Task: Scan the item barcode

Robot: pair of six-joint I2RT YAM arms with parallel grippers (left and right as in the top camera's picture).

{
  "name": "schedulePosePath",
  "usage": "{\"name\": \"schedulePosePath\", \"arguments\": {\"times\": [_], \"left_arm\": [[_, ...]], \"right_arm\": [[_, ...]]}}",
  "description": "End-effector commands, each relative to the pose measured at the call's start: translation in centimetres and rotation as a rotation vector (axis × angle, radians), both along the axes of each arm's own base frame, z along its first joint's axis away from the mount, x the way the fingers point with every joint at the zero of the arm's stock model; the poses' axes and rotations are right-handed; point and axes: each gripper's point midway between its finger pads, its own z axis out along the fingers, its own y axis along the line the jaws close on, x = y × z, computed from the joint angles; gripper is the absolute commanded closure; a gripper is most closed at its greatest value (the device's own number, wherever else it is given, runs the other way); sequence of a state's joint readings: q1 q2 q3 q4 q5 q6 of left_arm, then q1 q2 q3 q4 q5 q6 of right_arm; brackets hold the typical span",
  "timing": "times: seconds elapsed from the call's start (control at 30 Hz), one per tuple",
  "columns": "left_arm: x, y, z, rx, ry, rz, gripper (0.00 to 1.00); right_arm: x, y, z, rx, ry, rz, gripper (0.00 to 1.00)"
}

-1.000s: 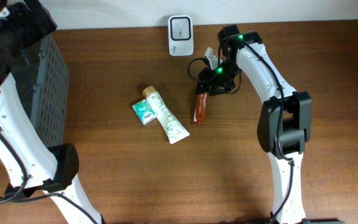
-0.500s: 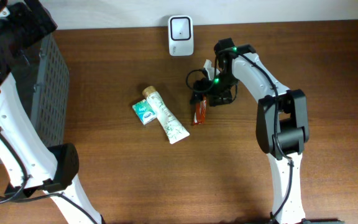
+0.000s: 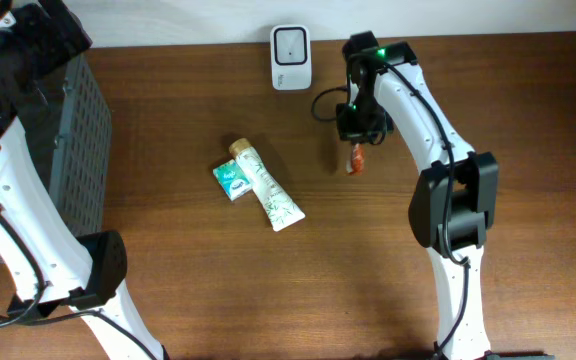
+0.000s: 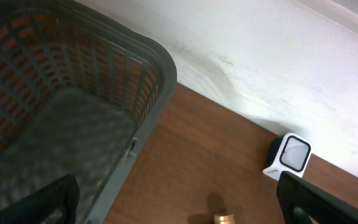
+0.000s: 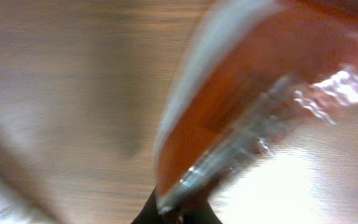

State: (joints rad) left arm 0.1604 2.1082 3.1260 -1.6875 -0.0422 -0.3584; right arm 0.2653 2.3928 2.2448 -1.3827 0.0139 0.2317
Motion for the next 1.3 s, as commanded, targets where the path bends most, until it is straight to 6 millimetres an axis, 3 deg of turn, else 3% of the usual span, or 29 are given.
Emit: {"name": "schedulePosePath", "arguments": {"times": [0.0, 0.1, 0.17, 0.23, 0.3, 0.33, 0.37, 0.4, 0.47, 0.5, 0.53, 0.6, 0.63, 0.7, 0.8, 0.87, 1.0, 1.07, 1.2, 1.27], "left_arm": [[-0.6, 0.3, 0.7, 0.019, -0.014, 0.003, 0.01], [-0.6, 0.3, 0.7, 0.019, -0.014, 0.003, 0.01], [-0.6, 0.3, 0.7, 0.019, -0.014, 0.003, 0.01], [-0.6, 0.3, 0.7, 0.019, -0.013, 0.003, 0.01], [-0.6, 0.3, 0.7, 0.019, -0.014, 0.003, 0.01], [-0.6, 0.3, 0.7, 0.019, -0.014, 0.003, 0.01], [-0.6, 0.3, 0.7, 0.019, -0.014, 0.003, 0.01], [-0.6, 0.3, 0.7, 0.019, -0.014, 0.003, 0.01], [-0.6, 0.3, 0.7, 0.019, -0.014, 0.003, 0.01], [-0.6, 0.3, 0.7, 0.019, -0.013, 0.003, 0.01], [-0.6, 0.3, 0.7, 0.019, -0.014, 0.003, 0.01], [-0.6, 0.3, 0.7, 0.019, -0.014, 0.003, 0.01], [-0.6, 0.3, 0.7, 0.019, -0.014, 0.003, 0.01], [-0.6, 0.3, 0.6, 0.019, -0.013, 0.003, 0.01], [-0.6, 0.3, 0.7, 0.019, -0.014, 0.003, 0.01], [-0.6, 0.3, 0.7, 0.019, -0.014, 0.003, 0.01], [-0.6, 0.3, 0.7, 0.019, -0.014, 0.003, 0.01], [-0.6, 0.3, 0.7, 0.019, -0.014, 0.003, 0.01], [-0.6, 0.3, 0.7, 0.019, -0.014, 0.003, 0.01], [-0.6, 0.3, 0.7, 0.019, -0.014, 0.003, 0.01]], "right_arm": [[0.3, -4.4, 1.7, -0.444, -0.129, -0.088, 0.96], [-0.8, -3.4, -0.3, -0.539, -0.134, -0.041, 0.96], [-1.8, -2.8, -2.7, -0.578, -0.141, -0.040, 0.96], [-2.5, -1.7, -4.1, -0.555, -0.126, -0.019, 0.76], [-3.1, 0.5, -4.3, -0.488, -0.109, 0.003, 0.71], [-2.9, 1.9, -3.6, -0.438, -0.121, 0.008, 0.66], [-2.1, 3.7, -2.2, -0.364, -0.147, 0.005, 0.50], [-1.4, 4.8, -0.6, -0.307, -0.170, -0.002, 0.41], [0.6, 7.1, 4.7, -0.156, -0.245, 0.024, 0.28], [1.3, 7.1, 7.3, -0.109, -0.285, 0.011, 0.18], [2.0, 5.8, 10.2, -0.077, -0.320, -0.002, 0.12], [2.0, 3.0, 12.2, -0.041, -0.298, 0.024, 0.12], [1.3, 0.6, 11.9, -0.017, -0.231, 0.023, 0.12], [-0.1, -2.2, 10.5, 0.076, -0.097, 0.038, 0.12], [-0.9, -3.5, 8.6, 0.282, 0.008, 0.075, 0.13], [-1.3, -5.1, 5.6, 0.290, 0.077, 0.035, 0.18], [-2.3, -4.5, -0.2, 0.286, 0.159, 0.036, 0.21], [-2.6, -3.8, -3.4, 0.289, 0.173, 0.014, 0.29], [-2.5, -2.1, -5.6, 0.342, 0.153, 0.036, 0.32], [-2.4, -0.9, -5.7, 0.343, 0.140, 0.066, 0.41]]}}
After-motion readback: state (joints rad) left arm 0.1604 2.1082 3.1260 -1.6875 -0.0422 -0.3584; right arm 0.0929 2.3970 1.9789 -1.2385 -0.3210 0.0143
